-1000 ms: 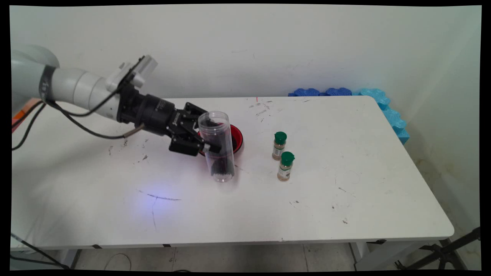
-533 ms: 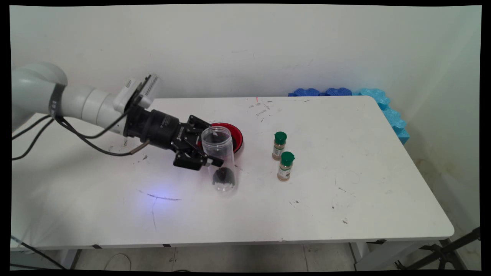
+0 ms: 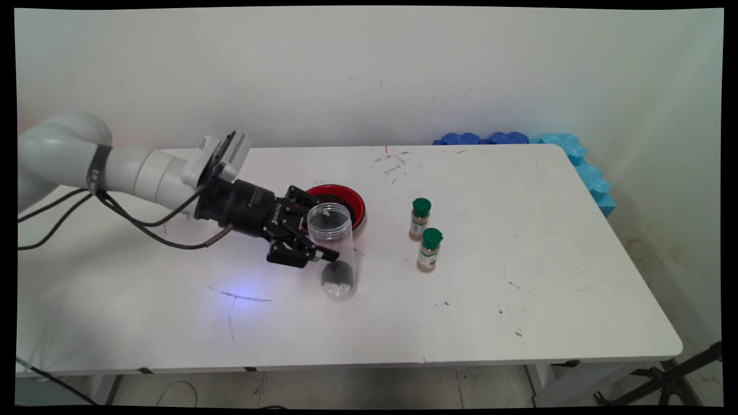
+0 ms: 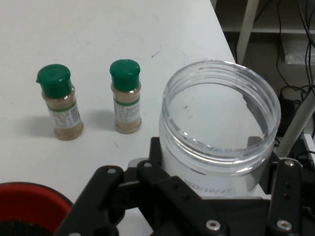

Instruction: Place the picked object on the table

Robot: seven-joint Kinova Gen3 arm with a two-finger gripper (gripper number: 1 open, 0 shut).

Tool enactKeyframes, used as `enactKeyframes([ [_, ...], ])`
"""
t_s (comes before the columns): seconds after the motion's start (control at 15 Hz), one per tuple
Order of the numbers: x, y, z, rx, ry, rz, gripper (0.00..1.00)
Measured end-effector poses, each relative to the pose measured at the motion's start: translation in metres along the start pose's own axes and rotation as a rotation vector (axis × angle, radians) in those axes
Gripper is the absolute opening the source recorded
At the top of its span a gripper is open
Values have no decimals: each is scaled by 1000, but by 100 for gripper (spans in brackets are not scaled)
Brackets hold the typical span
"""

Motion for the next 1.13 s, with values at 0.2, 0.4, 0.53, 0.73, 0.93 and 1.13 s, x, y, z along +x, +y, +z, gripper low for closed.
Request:
enactKeyframes([
  [0.2, -6, 1, 4, 3, -2, -4, 0],
  [0.4, -12, 2, 8, 7, -4, -8, 0],
  [0.53, -15, 2, 9, 9, -4, -9, 0],
  [0.73, -19, 3, 12, 13, -4, -12, 0],
  [0.93, -21, 4, 14, 16, -4, -11, 0],
  [1.13, -23, 4, 15, 21, -8, -7, 100],
])
